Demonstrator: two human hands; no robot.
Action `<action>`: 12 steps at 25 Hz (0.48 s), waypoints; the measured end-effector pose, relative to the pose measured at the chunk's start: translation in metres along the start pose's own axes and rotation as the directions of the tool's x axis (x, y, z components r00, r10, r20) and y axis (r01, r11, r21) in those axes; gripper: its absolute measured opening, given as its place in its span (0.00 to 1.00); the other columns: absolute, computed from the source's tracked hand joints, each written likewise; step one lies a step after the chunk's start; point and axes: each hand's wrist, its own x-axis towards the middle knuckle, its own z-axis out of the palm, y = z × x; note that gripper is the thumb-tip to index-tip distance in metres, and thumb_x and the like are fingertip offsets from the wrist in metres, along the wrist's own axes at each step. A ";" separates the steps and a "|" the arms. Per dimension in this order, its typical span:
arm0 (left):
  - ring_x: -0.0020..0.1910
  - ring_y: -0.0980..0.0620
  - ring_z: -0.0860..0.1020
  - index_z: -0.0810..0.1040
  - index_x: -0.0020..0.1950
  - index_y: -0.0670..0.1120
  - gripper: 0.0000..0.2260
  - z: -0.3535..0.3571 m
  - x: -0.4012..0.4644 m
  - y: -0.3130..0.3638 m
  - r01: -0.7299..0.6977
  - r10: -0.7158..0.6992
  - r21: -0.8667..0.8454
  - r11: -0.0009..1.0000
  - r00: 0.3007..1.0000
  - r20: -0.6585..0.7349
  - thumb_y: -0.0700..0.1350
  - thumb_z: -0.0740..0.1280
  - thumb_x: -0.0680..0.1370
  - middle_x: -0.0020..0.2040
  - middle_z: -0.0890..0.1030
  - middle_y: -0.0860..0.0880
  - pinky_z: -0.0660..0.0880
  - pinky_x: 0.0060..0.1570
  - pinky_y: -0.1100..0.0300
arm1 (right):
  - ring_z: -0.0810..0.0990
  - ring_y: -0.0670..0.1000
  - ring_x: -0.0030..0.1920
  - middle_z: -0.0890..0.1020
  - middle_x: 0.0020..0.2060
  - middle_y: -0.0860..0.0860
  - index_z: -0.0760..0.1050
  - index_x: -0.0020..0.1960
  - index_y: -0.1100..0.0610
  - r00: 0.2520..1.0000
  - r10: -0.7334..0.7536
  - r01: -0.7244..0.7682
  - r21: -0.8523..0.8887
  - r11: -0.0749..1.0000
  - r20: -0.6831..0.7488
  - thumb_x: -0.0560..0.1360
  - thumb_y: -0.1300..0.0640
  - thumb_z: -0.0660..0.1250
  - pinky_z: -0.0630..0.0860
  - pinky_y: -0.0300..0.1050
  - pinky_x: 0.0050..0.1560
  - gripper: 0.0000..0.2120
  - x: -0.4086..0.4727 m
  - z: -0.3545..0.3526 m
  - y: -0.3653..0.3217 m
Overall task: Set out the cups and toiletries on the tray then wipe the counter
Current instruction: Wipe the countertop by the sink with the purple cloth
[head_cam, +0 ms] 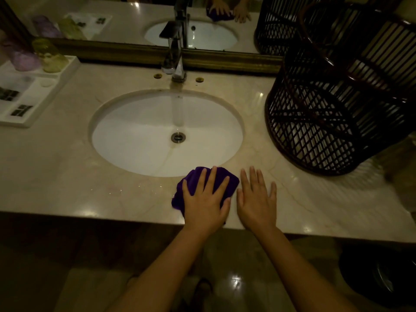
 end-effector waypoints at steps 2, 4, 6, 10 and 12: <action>0.75 0.45 0.55 0.63 0.71 0.56 0.24 0.003 0.002 -0.002 0.001 -0.001 0.010 1.000 1.000 -0.013 0.59 0.54 0.75 0.77 0.57 0.48 0.47 0.67 0.34 | 0.44 0.49 0.75 0.47 0.76 0.50 0.42 0.75 0.49 1.000 -0.002 0.001 -0.023 1.000 -0.027 0.79 0.47 0.41 0.43 0.58 0.72 0.26 0.001 0.003 0.001; 0.75 0.45 0.56 0.64 0.70 0.57 0.24 0.005 0.004 -0.006 -0.012 0.012 0.018 1.000 0.999 -0.038 0.59 0.54 0.73 0.76 0.60 0.48 0.49 0.67 0.34 | 0.46 0.49 0.75 0.49 0.76 0.50 0.43 0.75 0.49 0.999 0.003 -0.004 -0.032 0.999 -0.048 0.78 0.46 0.41 0.44 0.58 0.72 0.26 0.000 0.006 0.003; 0.75 0.46 0.56 0.64 0.69 0.57 0.25 0.006 0.004 -0.013 -0.009 0.010 0.018 1.000 0.998 -0.061 0.60 0.54 0.73 0.76 0.60 0.48 0.49 0.68 0.36 | 0.46 0.49 0.75 0.48 0.76 0.50 0.43 0.75 0.49 0.999 0.008 -0.010 -0.036 0.999 -0.053 0.78 0.46 0.41 0.43 0.57 0.72 0.26 0.000 0.007 0.003; 0.75 0.47 0.56 0.62 0.70 0.57 0.25 0.000 0.001 -0.049 0.052 -0.049 0.038 0.998 0.996 -0.075 0.60 0.53 0.74 0.76 0.59 0.48 0.51 0.69 0.39 | 0.46 0.49 0.75 0.49 0.76 0.50 0.43 0.75 0.49 0.999 0.016 -0.017 -0.039 0.999 -0.042 0.78 0.47 0.43 0.43 0.56 0.72 0.26 0.001 0.007 0.003; 0.74 0.47 0.56 0.61 0.71 0.57 0.25 -0.006 -0.002 -0.071 0.083 -0.079 0.042 0.996 0.994 -0.074 0.60 0.53 0.74 0.76 0.59 0.48 0.52 0.69 0.38 | 0.46 0.49 0.75 0.49 0.76 0.50 0.43 0.75 0.49 0.999 0.017 -0.019 -0.042 0.999 -0.037 0.78 0.47 0.44 0.43 0.57 0.72 0.26 0.001 0.006 0.003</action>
